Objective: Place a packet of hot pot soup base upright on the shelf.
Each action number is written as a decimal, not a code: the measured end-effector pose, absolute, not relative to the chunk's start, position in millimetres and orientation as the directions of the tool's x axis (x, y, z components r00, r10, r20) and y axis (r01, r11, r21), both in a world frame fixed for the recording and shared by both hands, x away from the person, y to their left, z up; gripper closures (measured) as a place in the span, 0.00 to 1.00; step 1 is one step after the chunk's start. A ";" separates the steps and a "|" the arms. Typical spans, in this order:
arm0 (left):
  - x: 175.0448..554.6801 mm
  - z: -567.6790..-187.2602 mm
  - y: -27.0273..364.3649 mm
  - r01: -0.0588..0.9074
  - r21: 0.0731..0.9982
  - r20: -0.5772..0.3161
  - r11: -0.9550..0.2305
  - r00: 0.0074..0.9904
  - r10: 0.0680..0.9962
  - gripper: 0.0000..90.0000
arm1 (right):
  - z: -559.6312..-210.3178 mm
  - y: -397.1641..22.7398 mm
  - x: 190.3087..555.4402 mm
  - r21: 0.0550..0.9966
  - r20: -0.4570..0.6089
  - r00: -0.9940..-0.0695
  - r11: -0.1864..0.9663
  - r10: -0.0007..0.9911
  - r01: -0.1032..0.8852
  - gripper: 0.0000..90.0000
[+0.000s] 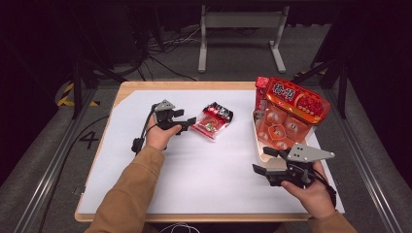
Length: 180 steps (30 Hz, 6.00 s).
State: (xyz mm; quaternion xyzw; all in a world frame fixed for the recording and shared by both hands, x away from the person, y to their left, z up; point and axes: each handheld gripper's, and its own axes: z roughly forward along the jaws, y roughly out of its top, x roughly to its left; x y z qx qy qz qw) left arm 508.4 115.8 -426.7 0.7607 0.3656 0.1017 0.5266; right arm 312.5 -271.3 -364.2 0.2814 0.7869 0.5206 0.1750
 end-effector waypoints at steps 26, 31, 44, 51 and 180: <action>544.7 -434.1 83.3 0.525 0.804 -0.243 -0.279 0.719 0.652 0.38 | -366.3 -282.7 298.9 0.913 0.026 -0.756 0.292 0.655 0.284 0.32; 545.8 -437.0 79.9 0.569 0.779 -0.307 -0.262 0.711 0.633 0.45 | -367.1 -283.3 296.6 0.914 0.027 -0.752 0.288 0.659 0.285 0.31; 548.6 -444.9 66.0 0.619 0.708 -0.309 -0.340 0.704 0.639 0.42 | -368.2 -282.9 296.0 0.917 0.028 -0.751 0.283 0.659 0.282 0.31; 547.8 -450.2 69.6 0.644 0.692 -0.371 -0.325 0.704 0.605 0.51 | -368.2 -282.2 296.5 0.917 0.028 -0.754 0.283 0.656 0.280 0.31; 375.6 -374.3 174.1 0.348 0.898 -0.123 -0.271 0.788 0.604 0.47 | -274.6 -309.3 380.8 0.891 0.030 -0.826 0.360 0.563 0.277 0.82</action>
